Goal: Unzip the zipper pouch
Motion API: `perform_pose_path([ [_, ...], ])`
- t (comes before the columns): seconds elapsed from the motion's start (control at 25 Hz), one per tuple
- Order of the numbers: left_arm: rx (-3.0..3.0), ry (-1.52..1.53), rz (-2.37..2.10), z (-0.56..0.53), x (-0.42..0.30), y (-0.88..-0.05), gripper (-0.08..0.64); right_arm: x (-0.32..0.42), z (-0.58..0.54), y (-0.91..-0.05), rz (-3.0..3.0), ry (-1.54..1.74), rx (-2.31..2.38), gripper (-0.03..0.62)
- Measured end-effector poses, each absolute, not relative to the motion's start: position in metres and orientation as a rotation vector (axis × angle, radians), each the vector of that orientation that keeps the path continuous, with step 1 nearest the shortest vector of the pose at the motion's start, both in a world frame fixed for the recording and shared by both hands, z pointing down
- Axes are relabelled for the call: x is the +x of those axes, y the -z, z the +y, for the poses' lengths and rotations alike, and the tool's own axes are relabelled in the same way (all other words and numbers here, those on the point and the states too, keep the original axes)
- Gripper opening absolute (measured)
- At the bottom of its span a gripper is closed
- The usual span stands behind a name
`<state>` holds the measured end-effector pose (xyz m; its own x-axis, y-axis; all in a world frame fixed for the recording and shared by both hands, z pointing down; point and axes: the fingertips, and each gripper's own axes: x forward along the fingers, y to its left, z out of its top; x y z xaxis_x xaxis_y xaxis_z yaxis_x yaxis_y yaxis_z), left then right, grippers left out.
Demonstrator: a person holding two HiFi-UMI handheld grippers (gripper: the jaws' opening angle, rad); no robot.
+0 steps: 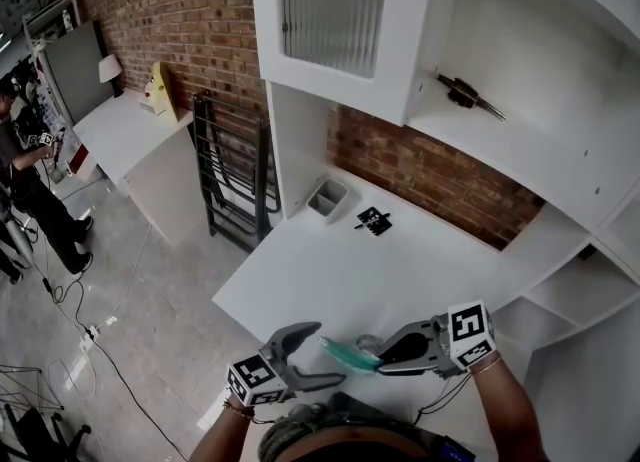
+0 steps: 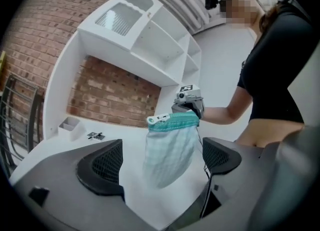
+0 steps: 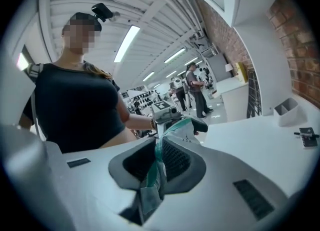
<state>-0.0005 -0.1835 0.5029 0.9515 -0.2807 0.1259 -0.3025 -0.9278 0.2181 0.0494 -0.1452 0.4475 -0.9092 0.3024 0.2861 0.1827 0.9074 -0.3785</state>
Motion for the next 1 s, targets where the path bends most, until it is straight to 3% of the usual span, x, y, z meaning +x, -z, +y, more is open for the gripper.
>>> perform_pose_path([
  [0.4,3.025,-0.092,-0.140,-0.158,0.022,-0.465,0.486,0.047,-0.121,-0.397,-2.765,-0.312,-0.589,0.043],
  [0.48,3.054,-0.053,-0.102,-0.152,0.023,-0.457,0.420,0.047,-0.120,-0.394,-2.768,-0.298,-0.599,0.043],
  [0.56,3.087,-0.005,-0.091,-0.147,0.025,-0.448,0.223,0.048,-0.121,-0.395,-2.769,-0.314,-0.588,0.043],
  [0.6,3.096,0.004,-0.090,-0.145,0.026,-0.446,0.190,0.048,-0.122,-0.397,-2.768,-0.328,-0.582,0.043],
  [1.0,3.103,-0.004,0.046,-0.121,0.031,-0.435,0.163,0.063,-0.119,-0.415,-2.719,-0.388,-0.554,0.043],
])
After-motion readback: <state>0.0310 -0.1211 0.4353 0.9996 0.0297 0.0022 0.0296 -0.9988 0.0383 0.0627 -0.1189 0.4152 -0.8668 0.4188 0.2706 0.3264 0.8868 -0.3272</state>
